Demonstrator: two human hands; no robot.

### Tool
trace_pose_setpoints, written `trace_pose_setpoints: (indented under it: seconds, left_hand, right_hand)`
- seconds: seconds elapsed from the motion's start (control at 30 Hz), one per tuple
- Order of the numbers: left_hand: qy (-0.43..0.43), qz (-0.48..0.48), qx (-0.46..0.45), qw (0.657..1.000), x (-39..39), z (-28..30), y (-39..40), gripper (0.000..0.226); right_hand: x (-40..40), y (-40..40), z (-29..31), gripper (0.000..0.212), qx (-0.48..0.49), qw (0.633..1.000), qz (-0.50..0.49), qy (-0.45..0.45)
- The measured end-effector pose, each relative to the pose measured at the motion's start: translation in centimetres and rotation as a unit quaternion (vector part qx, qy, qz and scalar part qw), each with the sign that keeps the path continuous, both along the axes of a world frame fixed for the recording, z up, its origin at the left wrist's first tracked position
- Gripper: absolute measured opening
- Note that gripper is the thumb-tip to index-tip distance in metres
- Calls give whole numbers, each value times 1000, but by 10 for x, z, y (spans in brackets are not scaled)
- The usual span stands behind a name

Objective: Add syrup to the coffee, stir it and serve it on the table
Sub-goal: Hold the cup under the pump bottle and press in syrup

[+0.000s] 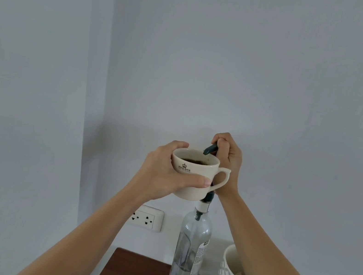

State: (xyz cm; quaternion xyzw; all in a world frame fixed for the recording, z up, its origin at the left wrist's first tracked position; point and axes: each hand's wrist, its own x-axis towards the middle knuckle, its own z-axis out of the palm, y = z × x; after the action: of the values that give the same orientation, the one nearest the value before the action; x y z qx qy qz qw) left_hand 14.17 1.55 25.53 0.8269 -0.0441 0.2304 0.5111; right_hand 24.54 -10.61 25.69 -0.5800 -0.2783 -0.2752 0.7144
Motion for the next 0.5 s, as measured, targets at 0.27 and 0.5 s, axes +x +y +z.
trace_pose_setpoints:
  seconds: [0.27,0.5]
  left_hand:
    - [2,4,7,1000,-3,-2,-2,117]
    - [5,0,8,1000,-3,-2,-3,117]
  right_hand:
    - [-4,-1,-2,25,-4,1000,-11,11]
    - [-4,-1,-2,28,-19,1000,-10,13]
